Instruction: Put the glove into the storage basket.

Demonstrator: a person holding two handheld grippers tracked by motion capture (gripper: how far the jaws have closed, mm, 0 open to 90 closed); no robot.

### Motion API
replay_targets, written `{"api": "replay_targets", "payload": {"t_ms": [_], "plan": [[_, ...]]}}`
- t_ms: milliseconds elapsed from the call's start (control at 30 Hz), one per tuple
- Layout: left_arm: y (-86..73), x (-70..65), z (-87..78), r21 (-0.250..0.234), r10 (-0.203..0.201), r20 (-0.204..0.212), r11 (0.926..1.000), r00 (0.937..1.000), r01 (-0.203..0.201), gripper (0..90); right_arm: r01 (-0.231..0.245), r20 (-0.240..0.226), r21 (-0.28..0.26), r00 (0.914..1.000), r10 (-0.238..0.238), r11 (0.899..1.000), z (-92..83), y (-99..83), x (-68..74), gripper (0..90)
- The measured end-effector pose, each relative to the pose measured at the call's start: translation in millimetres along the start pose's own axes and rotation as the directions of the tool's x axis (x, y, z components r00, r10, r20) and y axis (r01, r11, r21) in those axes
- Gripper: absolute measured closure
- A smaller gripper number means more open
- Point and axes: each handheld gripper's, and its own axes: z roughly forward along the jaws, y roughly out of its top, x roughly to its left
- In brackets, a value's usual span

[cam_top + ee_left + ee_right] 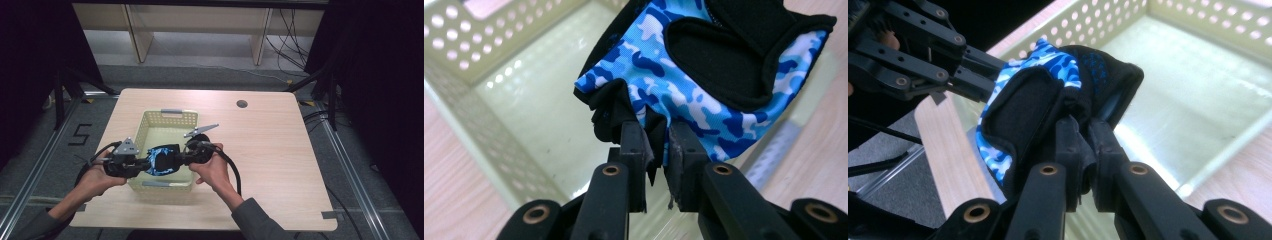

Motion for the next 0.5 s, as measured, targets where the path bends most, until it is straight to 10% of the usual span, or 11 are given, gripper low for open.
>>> {"api": "replay_targets", "payload": {"t_ms": [500], "plan": [[-15.5,18.3,18.5,0.156,-0.049,0.012,0.9867,0.9987,0.046,75.5,-0.012,0.046,0.154,0.9989,0.005,0.988,54.0,4.9,-0.5,84.9]]}}
